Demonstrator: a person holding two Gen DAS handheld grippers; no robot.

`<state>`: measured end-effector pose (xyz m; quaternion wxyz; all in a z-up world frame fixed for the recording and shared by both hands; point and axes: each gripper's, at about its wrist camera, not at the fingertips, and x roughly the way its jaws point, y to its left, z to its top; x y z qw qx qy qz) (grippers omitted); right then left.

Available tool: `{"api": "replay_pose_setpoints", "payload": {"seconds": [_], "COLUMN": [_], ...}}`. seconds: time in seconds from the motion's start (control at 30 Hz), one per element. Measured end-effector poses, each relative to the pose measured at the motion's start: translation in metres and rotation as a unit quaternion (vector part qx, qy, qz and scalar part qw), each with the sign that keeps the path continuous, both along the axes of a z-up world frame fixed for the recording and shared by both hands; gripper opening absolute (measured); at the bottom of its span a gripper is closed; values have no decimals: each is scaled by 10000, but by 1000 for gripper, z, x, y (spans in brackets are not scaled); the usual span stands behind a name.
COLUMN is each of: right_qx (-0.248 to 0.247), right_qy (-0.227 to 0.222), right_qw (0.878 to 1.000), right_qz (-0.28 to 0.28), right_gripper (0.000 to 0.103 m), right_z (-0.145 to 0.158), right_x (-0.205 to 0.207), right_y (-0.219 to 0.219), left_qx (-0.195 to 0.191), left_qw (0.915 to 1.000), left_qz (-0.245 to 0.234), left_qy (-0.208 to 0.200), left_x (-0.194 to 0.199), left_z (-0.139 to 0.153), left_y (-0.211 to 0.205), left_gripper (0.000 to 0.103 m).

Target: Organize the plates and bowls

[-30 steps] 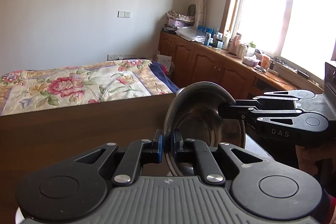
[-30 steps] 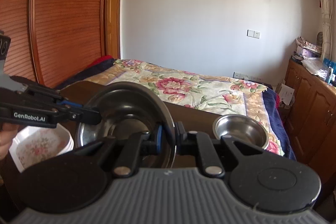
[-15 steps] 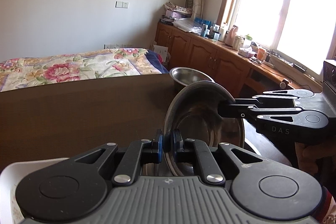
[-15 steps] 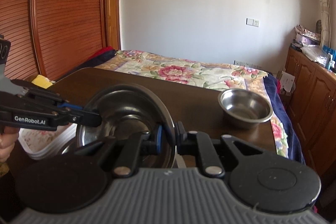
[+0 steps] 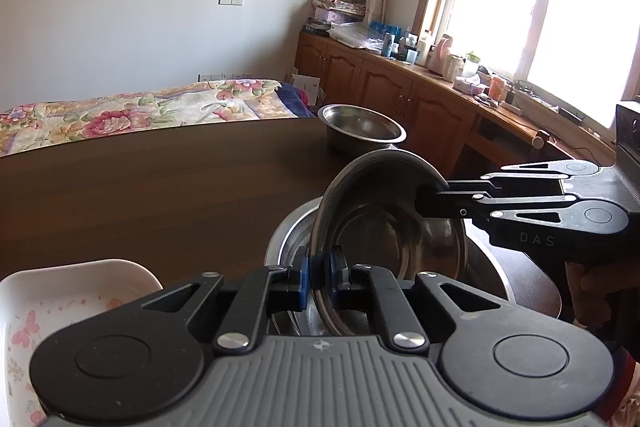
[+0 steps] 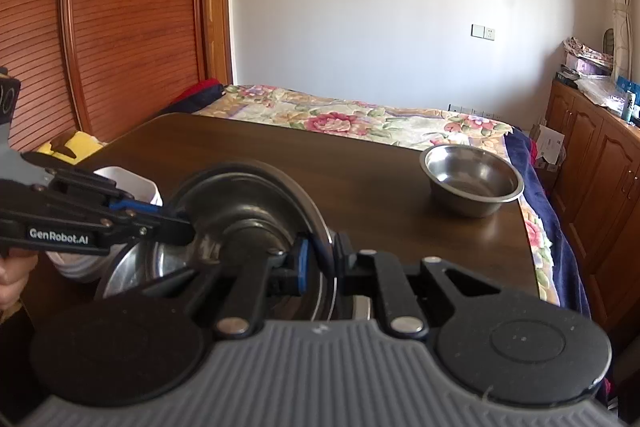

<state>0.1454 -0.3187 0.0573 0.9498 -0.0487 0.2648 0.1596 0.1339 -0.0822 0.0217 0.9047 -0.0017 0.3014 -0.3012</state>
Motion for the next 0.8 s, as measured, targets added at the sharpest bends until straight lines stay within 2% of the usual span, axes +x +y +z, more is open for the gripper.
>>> {"api": "replay_pose_setpoints", "payload": {"seconds": [0.7, 0.8], "right_qx": [-34, -101], "right_qy": [123, 141], "right_qw": [9999, 9998], "right_qz": [0, 40], "right_gripper": [15, 15], "right_z": [-12, -13], "right_x": [0, 1], "right_y": [-3, -1], "left_qx": [147, 139], "left_qw": [9999, 9999], "left_qz": [-40, -32], "left_qy": [60, 48], "left_x": [1, 1], "left_z": [-9, -9], "left_y": [-9, -9], "left_gripper": [10, 14]}}
